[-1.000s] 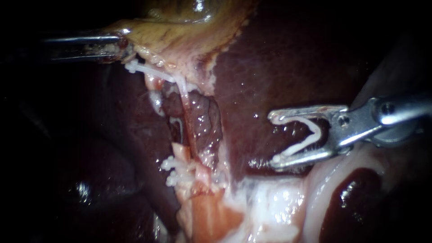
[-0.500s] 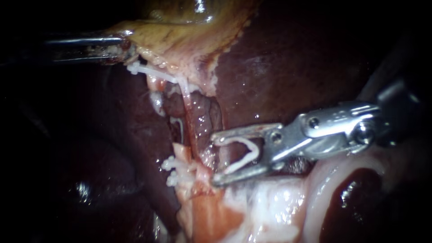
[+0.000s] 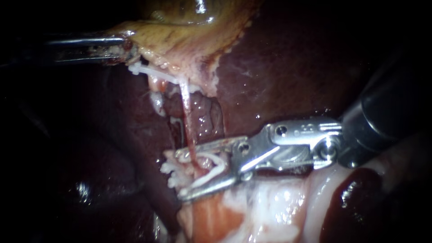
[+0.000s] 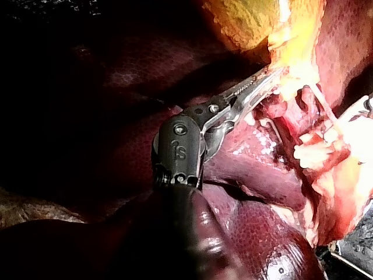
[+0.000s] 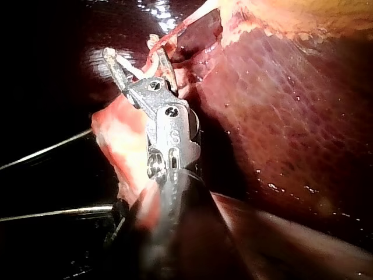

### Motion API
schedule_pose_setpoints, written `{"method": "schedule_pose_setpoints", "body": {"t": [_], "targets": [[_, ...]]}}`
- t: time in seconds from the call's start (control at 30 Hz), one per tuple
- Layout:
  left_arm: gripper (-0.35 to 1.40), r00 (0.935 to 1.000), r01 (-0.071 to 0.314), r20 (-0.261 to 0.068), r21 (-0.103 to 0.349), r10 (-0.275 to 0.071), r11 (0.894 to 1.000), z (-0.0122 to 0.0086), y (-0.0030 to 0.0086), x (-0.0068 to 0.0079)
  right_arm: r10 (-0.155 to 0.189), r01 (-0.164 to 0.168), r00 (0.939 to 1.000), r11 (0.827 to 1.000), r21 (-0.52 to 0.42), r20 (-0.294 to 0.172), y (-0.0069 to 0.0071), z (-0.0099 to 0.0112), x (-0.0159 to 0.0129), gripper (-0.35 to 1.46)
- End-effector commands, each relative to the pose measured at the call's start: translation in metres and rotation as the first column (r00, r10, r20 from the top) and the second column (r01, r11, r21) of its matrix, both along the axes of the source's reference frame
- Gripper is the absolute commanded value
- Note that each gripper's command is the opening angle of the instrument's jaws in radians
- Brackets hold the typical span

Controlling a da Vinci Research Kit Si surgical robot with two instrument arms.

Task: Clipping first clip right tube

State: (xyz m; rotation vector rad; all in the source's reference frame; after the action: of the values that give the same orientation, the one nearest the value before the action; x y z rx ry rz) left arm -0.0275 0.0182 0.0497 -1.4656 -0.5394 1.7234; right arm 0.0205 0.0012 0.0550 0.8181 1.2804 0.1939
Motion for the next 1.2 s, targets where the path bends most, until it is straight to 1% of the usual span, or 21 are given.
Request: {"method": "schedule_pose_setpoints", "body": {"t": [0.03, 0.17, 0.3, 0.43, 0.57, 0.73, 0.93, 0.97, 1.1, 1.2], "targets": [[-0.35, 1.0, 0.0, 0.0, 0.0, 0.0, 1.0, 0.0, 0.0, 0.0, -0.007, 0.007, 1.0, 1.0, 0.02, -0.007, -0.0002, -0.0005, 0.0001, 0.49], [-0.35, 1.0, 0.0, 0.0, 0.0, 0.0, 1.0, 0.0001, 0.0, 0.0, -0.045, 0.046, 0.9987, 0.998, 0.032, -0.025, -0.0006, -0.0012, 0.0001, 0.47], [-0.35, 1.0, 0.0, 0.0, 0.0, 0.0, 1.0, 0.0001, 0.0, 0.0, -0.072, 0.073, 0.9968, 0.997, 0.037, -0.036, -0.0006, -0.0012, -0.0001, 0.44], [-0.35, 1.0, 0.0, -0.001, -0.001, 0.0, 1.0, 0.0002, 0.0, -0.0001, -0.076, 0.078, 0.9963, 0.996, 0.036, -0.038, -0.0006, -0.0011, -0.0002, 0.42], [-0.35, 1.0, 0.0, -0.001, -0.001, 0.0, 1.0, 0.0004, 0.0, -0.0002, -0.078, 0.08, 0.9962, 0.996, 0.041, -0.037, -0.0006, -0.0011, -0.0005, 0.35], [-0.35, 1.0, 0.0, -0.001, -0.001, 0.0, 1.0, 0.0004, 0.0, -0.0002, -0.08, 0.082, 0.9966, 0.994, 0.079, -0.019, -0.0005, -0.0011, -0.0012, 0.21], [-0.35, 1.0, 0.0, -0.001, -0.001, 0.0, 1.0, 0.0004, 0.0, -0.0002, -0.084, 0.085, 0.9963, 0.993, 0.084, -0.018, -0.0006, -0.0011, -0.0014, 0.08], [-0.35, 1.0, 0.0, -0.001, -0.001, 0.0, 1.0, 0.0004, 0.0, -0.0002, -0.086, 0.087, 0.9962, 0.992, 0.089, -0.017, -0.0006, -0.0011, -0.0015, 0.04], [-0.35, 1.0, 0.0, -0.001, -0.001, 0.0, 1.0, 0.0004, 0.0, -0.0002, -0.103, 0.104, 0.9946, 0.988, 0.114, -0.012, -0.0006, -0.0012, -0.0019, -0.35], [-0.35, 1.0, 0.0, 0.0, -0.001, 0.0, 1.0, 0.0005, 0.0001, -0.0001, -0.11, 0.11, 0.9939, 0.985, 0.13, -0.008, -0.0005, -0.0012, -0.002, -0.35]]}}
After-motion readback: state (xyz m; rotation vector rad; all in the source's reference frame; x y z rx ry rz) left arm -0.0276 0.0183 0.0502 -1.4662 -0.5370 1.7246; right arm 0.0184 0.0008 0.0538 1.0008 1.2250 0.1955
